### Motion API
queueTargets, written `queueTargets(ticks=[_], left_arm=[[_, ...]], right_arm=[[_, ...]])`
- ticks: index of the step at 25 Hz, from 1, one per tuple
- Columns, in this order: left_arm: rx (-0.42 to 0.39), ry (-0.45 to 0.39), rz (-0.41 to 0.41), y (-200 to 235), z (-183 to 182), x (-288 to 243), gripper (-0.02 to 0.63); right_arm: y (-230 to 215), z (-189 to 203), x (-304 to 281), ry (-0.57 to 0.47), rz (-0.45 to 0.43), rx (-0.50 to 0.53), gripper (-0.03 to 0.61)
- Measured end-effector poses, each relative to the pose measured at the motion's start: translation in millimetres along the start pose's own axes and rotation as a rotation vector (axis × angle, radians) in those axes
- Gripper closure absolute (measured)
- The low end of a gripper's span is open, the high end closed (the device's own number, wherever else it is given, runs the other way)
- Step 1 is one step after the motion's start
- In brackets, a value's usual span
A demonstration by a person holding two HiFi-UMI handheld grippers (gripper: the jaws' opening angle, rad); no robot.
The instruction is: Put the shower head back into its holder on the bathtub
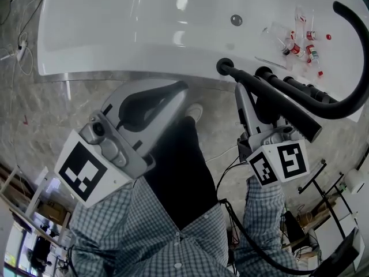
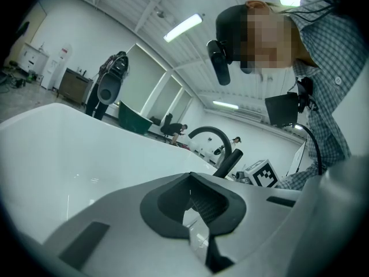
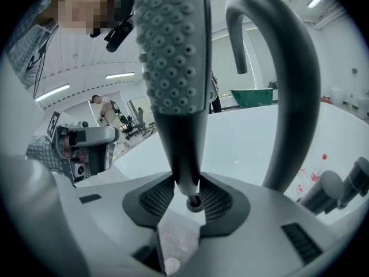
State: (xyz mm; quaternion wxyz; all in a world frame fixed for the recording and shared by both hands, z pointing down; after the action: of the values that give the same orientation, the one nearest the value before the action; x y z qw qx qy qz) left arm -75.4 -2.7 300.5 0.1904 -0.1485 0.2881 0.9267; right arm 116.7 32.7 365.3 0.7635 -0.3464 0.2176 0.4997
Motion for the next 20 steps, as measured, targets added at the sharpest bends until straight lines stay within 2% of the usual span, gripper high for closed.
queueTargets(ticks=[10,20], left_arm=[[0.019,0.007,-0.008,9,9,-4,0.606],[0.033,0.011,-0.01,17,18,-7,0.606]], right_arm=[[-6,12,-21,0.041,0.007,0.025,0.445],[-7,22,-39,0.087,0.055,0.114,0.445]])
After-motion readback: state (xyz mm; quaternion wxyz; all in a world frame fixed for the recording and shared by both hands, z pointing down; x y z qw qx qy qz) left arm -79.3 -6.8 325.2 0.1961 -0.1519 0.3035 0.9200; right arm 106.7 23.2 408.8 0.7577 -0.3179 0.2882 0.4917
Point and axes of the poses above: the fingertips, and each gripper's own axes: x backward along the fingers, y to its left, z out of its underside, the point moved 6 cm from there along x, backward along the fingers, and after that the axes turned 11 degrees about y, right-handed, at the moved point
